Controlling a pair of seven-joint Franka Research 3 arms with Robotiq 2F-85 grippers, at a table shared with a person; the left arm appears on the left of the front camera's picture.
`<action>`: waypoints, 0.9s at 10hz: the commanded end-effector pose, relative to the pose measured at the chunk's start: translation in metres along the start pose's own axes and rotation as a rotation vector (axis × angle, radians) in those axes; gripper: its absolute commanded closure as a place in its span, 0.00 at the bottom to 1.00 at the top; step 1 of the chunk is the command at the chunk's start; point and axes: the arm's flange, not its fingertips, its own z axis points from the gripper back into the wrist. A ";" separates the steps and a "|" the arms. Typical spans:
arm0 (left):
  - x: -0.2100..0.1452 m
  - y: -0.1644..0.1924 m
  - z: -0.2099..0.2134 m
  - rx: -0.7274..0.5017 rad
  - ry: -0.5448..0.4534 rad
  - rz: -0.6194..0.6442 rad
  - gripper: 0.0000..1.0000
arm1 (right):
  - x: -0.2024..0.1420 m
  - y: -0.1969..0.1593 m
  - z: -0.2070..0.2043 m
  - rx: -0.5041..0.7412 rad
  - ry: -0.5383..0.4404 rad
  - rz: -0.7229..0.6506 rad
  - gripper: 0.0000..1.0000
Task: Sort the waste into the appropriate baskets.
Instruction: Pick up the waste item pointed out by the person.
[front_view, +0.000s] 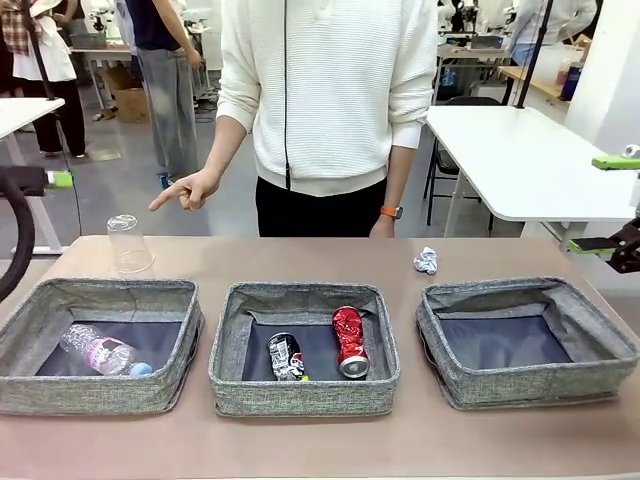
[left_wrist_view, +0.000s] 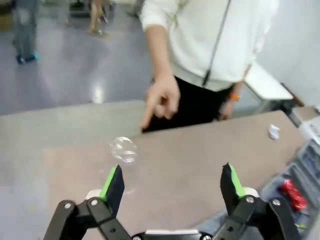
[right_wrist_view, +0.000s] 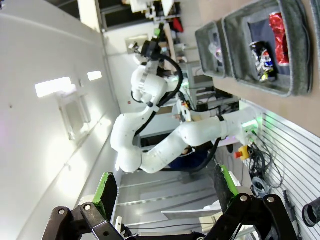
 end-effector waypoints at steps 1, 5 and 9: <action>-0.011 0.012 -0.023 0.083 -0.345 -0.095 0.00 | -0.001 0.006 0.000 0.017 -0.001 0.002 0.00; 0.000 0.000 0.000 0.000 0.000 0.000 0.00 | -0.001 0.006 0.000 0.017 -0.001 0.002 0.00; -0.031 0.042 -0.028 -0.463 0.208 -0.314 0.00 | -0.001 0.006 0.000 0.017 -0.001 0.002 0.00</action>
